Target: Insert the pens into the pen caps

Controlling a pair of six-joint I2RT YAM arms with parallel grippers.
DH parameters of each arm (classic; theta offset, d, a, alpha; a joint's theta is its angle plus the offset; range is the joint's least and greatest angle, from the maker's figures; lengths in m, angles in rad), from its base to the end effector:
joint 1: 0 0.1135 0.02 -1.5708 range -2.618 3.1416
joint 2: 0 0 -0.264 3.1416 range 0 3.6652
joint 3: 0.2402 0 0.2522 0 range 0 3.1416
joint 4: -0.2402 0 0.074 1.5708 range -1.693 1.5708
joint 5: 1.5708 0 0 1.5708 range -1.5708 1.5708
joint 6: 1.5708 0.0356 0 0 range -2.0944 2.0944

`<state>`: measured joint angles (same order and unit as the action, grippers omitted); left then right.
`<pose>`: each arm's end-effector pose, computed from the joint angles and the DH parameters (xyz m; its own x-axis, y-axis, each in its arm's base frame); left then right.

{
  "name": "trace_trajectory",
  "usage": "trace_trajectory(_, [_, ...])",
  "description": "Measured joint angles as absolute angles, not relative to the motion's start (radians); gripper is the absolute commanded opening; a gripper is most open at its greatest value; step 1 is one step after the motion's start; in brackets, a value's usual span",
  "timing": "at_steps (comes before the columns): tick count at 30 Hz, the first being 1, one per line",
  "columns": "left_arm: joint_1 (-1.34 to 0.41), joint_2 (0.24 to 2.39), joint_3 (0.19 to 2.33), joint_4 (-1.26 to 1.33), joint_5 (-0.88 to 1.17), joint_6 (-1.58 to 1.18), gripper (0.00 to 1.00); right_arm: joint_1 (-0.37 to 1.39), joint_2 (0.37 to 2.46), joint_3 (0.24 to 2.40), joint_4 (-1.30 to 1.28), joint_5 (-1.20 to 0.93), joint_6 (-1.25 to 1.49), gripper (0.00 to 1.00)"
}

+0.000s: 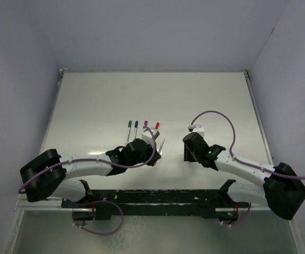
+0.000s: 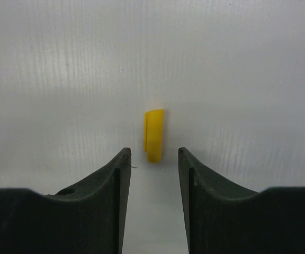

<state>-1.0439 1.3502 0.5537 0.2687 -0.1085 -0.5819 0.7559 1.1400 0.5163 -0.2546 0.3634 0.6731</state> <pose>0.1396 -0.2322 0.1828 -0.6580 0.0445 -0.7517 0.5394 0.7244 -0.4293 0.1630 0.1363 0.1764 -0.7346 0.1083 -0.6698 -0.0230 0.9826 0.1841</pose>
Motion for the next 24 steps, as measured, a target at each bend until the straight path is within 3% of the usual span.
trace_trajectory(24, [-1.044, 1.376, 0.555, 0.271, -0.078, -0.581, 0.00, 0.706, 1.275, 0.551, -0.197, 0.293, 0.631, 0.33])
